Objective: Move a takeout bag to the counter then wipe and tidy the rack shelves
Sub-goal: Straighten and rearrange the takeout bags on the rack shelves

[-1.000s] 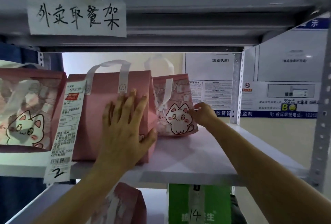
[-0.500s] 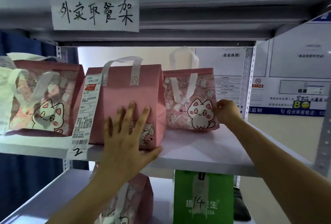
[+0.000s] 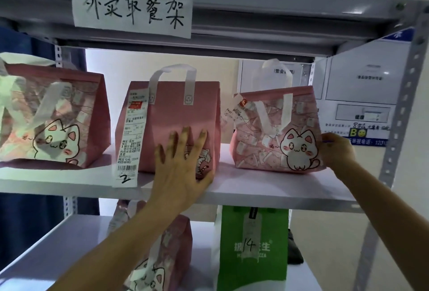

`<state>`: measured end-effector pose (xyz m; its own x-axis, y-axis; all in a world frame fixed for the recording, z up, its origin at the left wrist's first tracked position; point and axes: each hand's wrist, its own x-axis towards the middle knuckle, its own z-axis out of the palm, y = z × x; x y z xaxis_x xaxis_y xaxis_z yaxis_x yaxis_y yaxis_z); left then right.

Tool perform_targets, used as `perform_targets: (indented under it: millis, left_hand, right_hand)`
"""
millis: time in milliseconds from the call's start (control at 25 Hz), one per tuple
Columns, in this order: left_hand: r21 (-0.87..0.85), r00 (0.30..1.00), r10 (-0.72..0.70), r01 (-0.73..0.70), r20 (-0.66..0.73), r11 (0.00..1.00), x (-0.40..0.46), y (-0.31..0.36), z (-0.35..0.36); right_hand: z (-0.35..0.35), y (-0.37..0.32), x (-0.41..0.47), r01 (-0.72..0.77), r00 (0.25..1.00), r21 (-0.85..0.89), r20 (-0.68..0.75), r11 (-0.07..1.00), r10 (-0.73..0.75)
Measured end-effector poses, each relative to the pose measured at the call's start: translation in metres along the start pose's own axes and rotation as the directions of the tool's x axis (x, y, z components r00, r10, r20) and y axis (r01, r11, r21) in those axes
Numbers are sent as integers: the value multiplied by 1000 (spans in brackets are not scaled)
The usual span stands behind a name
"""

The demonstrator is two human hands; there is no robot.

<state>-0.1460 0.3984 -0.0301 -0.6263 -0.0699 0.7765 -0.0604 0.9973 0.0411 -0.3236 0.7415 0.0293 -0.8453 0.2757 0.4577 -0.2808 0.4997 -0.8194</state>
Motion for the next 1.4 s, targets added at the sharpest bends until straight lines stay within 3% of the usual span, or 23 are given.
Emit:
perform_targets:
  millis: [200,360,600,720,800,880,1200,1400]
  left_hand:
    - [-16,999,-19,20,49,1000,16,5,6]
    - [-11,996,-57,58,63,998,27,10,9]
    - [8,994,-84,84,64,996,35,14,15]
    - [117,994,108,-109,18,987,43,16,14]
    - [224,942,323,-336,93,915,52,17,16]
    - [297,903,391,-429,178,853,59,17,18]
    - [335,937,194,-289,291,897,69,-1,25]
    - [168,930,241,-294,279,941,72,2,26]
  right_hand:
    - [-12,5,-10,-47,999,107,14,993,46]
    - [-22,10,-11,-30,992,-60,-124,998,22]
    - [-32,18,3,-84,963,-114,-264,990,52]
    - [-25,16,6,-95,962,-80,-265,992,71]
    - [-21,16,10,-73,970,-77,-237,994,52]
    - [-19,17,15,-80,973,-78,-223,994,61]
    - [-15,21,34,-124,968,-65,-226,990,107]
    - [1,17,37,-145,982,52,-116,988,151]
